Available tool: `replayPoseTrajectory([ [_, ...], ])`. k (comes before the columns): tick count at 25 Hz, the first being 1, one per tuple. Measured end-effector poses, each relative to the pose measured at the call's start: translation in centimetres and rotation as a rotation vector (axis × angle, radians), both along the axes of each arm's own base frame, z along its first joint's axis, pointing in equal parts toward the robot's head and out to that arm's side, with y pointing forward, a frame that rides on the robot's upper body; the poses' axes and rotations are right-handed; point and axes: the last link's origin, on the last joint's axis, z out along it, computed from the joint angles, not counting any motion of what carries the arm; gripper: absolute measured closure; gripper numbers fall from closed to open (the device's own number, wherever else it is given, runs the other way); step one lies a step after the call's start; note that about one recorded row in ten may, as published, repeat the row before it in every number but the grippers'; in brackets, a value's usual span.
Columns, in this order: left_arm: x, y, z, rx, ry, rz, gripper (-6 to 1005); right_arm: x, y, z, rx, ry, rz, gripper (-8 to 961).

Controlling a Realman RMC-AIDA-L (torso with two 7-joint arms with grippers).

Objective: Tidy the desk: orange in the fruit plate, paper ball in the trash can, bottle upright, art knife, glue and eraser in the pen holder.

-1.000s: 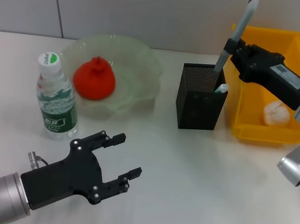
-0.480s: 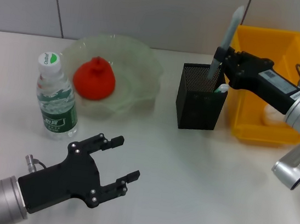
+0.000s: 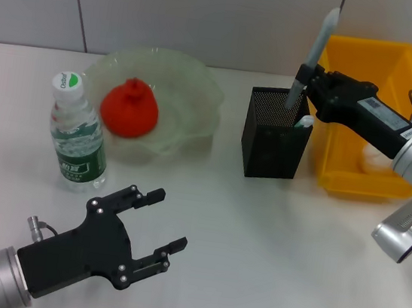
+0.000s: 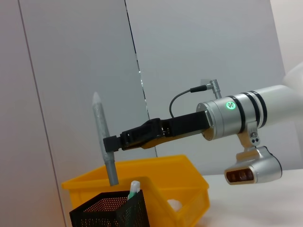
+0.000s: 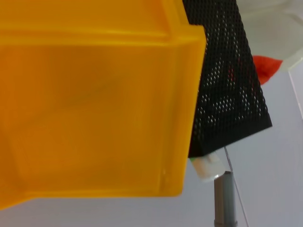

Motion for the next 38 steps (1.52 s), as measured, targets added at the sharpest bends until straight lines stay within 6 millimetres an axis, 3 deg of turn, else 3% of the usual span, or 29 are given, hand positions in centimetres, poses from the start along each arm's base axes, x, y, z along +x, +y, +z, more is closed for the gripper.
replayPoseTrajectory([
  [10, -0.1, 0.0, 0.2, 0.004, 0.002, -0.001, 306, -0.2, -0.3, -0.7, 0.001, 0.021, -0.003, 822],
  [23, -0.1, -0.1, 0.1, 0.020, 0.013, -0.019, 305, 0.2, -0.4, -0.5, 0.023, 0.080, -0.043, 698],
  [29, 0.0, -0.1, 0.2, 0.021, 0.011, -0.021, 305, -0.2, -0.3, -0.3, 0.030, 0.119, -0.049, 581],
  [35, 0.1, 0.0, 0.1, 0.019, 0.008, -0.022, 305, -1.0, -0.6, 0.7, 0.016, 0.339, -0.070, 484],
  [37, 0.2, 0.0, 0.1, 0.013, 0.001, -0.024, 305, -1.6, -0.8, 1.5, -0.012, 0.469, -0.062, 452],
  [38, 0.5, -0.1, 0.0, 0.006, -0.009, -0.033, 305, -2.4, -1.3, 2.7, -0.048, 0.631, -0.034, 436],
])
